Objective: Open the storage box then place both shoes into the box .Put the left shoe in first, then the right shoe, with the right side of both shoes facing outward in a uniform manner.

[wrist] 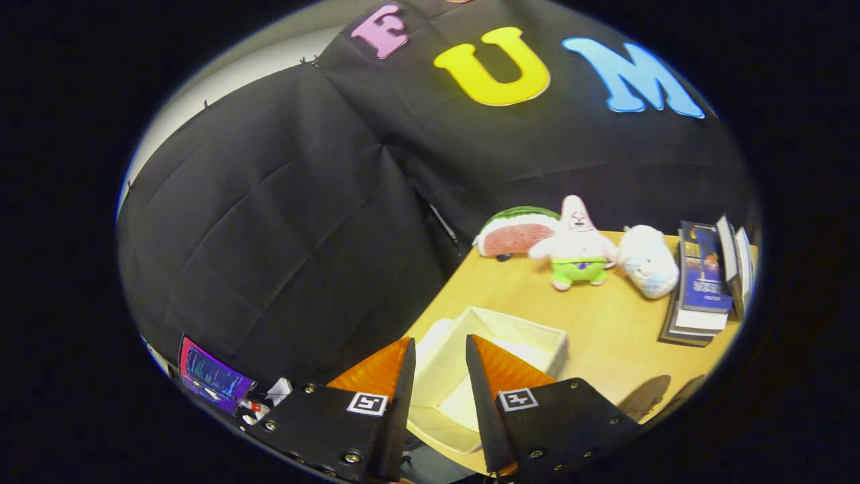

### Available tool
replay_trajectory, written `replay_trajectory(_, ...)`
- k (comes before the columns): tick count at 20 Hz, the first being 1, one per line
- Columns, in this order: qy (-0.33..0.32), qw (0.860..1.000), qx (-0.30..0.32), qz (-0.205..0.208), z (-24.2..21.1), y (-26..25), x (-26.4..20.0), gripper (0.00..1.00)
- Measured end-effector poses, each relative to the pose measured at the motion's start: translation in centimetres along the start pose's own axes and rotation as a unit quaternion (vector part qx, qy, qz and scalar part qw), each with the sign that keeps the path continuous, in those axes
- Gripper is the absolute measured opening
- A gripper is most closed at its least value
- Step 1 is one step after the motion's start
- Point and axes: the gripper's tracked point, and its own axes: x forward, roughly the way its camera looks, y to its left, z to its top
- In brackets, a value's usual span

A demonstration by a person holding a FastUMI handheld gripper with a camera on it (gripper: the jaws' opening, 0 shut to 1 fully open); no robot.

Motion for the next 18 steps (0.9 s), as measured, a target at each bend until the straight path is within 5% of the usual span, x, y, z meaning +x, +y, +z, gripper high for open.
replay_trajectory(11, 0.021, 0.986, 0.058, -0.152, -7.6, -14.7, -8.1, 0.64)
replay_trajectory(12, 0.029, 0.984, 0.065, -0.164, -8.5, -15.7, -8.7, 0.74)
replay_trajectory(16, 0.067, 0.974, 0.095, -0.197, -13.8, -19.6, -9.9, 0.80)
replay_trajectory(18, 0.087, 0.967, 0.103, -0.216, -16.0, -21.0, -10.7, 0.93)
